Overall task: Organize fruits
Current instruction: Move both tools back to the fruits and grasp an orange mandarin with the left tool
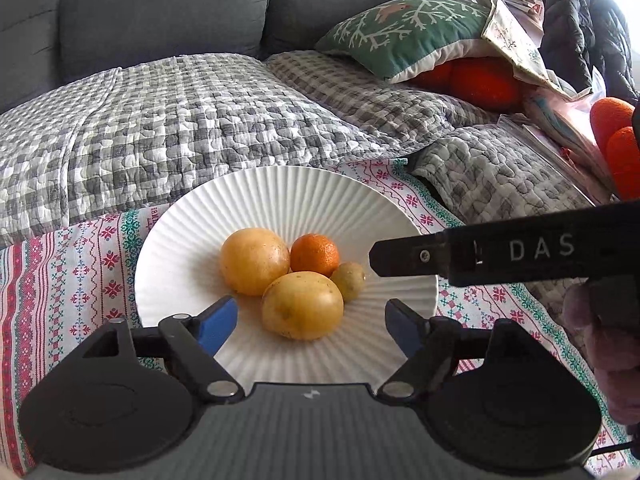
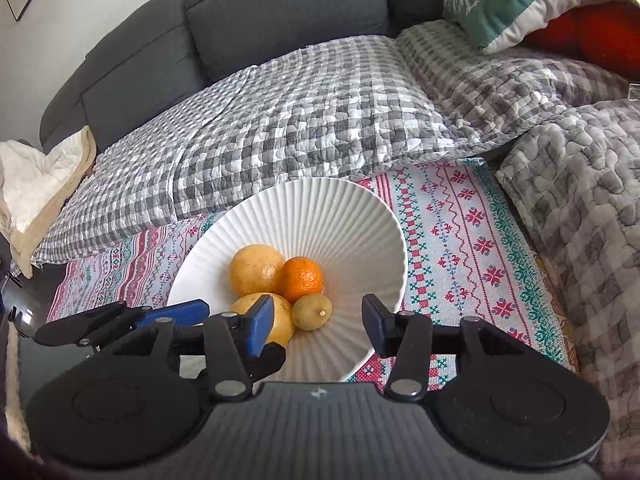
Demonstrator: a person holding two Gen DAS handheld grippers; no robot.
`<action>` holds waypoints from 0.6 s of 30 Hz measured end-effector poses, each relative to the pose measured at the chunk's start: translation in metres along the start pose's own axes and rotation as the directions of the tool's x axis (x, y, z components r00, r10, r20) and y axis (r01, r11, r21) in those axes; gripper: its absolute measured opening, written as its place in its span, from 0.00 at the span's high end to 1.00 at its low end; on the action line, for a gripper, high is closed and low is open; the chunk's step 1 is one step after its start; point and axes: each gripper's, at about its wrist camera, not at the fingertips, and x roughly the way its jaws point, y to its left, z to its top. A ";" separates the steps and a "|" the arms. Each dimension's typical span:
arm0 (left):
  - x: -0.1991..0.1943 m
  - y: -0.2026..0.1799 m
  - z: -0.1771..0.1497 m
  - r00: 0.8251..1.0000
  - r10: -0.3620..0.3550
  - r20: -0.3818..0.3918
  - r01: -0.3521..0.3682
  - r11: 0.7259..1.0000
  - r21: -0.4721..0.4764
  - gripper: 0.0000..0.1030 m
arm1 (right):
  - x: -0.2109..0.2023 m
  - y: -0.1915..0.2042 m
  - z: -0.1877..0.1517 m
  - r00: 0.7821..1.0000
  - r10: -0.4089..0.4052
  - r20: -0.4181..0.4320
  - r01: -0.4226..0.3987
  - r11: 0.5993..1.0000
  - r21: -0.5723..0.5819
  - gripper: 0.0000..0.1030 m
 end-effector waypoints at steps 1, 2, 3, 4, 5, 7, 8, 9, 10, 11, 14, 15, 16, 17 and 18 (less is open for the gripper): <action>-0.003 0.000 -0.001 1.000 0.000 -0.001 0.000 1.000 -0.002 0.20 | -0.004 0.001 0.000 1.000 0.001 0.005 -0.001 1.000 0.001 0.45; -0.006 -0.001 -0.002 1.000 0.002 -0.002 -0.002 1.000 -0.003 0.18 | -0.007 0.001 0.000 1.000 0.001 0.008 -0.001 1.000 0.000 0.42; -0.009 -0.001 -0.004 1.000 0.007 -0.001 -0.007 1.000 -0.004 0.18 | -0.011 0.002 -0.001 1.000 0.002 0.010 -0.002 1.000 -0.001 0.39; -0.014 -0.001 -0.006 1.000 0.014 0.002 -0.014 1.000 -0.007 0.16 | -0.014 0.003 -0.001 1.000 0.001 0.012 0.000 1.000 -0.004 0.37; -0.018 -0.001 -0.008 1.000 0.020 0.003 -0.020 1.000 -0.012 0.15 | -0.018 0.005 -0.002 1.000 -0.004 0.013 0.004 1.000 -0.010 0.33; -0.026 -0.001 -0.011 1.000 0.029 0.008 -0.029 0.999 -0.022 0.14 | -0.024 0.007 -0.004 1.000 -0.014 0.016 0.014 1.000 -0.018 0.28; -0.030 0.000 -0.013 0.999 0.034 0.008 -0.034 0.999 -0.024 0.12 | -0.027 0.008 -0.006 1.000 -0.017 0.018 0.017 1.000 -0.021 0.24; -0.035 0.000 -0.015 0.999 0.042 0.006 -0.041 0.999 -0.024 0.12 | -0.030 0.009 -0.007 1.000 -0.018 0.020 0.019 1.000 -0.025 0.21; -0.040 0.000 -0.016 0.999 0.051 0.006 -0.051 0.998 -0.022 0.10 | -0.033 0.010 -0.008 1.000 -0.019 0.020 0.020 0.999 -0.030 0.20; -0.044 0.000 -0.017 0.998 0.061 0.005 -0.061 0.998 -0.019 0.08 | -0.036 0.011 -0.010 1.000 -0.021 0.020 0.021 0.999 -0.035 0.18; -0.055 0.001 -0.021 0.994 0.113 0.002 -0.113 0.994 0.001 0.05 | -0.043 0.016 -0.015 0.999 -0.030 0.020 0.031 0.998 -0.058 0.13; -0.059 0.002 -0.023 0.991 0.132 0.003 -0.132 0.991 0.011 0.05 | -0.045 0.018 -0.017 0.999 -0.031 0.021 0.032 0.997 -0.064 0.10; -0.063 0.002 -0.024 0.989 0.150 -0.001 -0.150 0.989 0.019 0.05 | -0.048 0.020 -0.019 0.999 -0.032 0.022 0.033 0.997 -0.071 0.10; -0.066 0.003 -0.026 0.986 0.165 -0.008 -0.165 0.986 0.023 0.05 | -0.049 0.021 -0.022 0.999 -0.032 0.020 0.033 0.996 -0.077 0.09; -0.069 0.003 -0.027 0.984 0.177 -0.013 -0.176 0.984 0.024 0.05 | -0.051 0.023 -0.024 0.999 -0.032 0.016 0.033 0.996 -0.083 0.08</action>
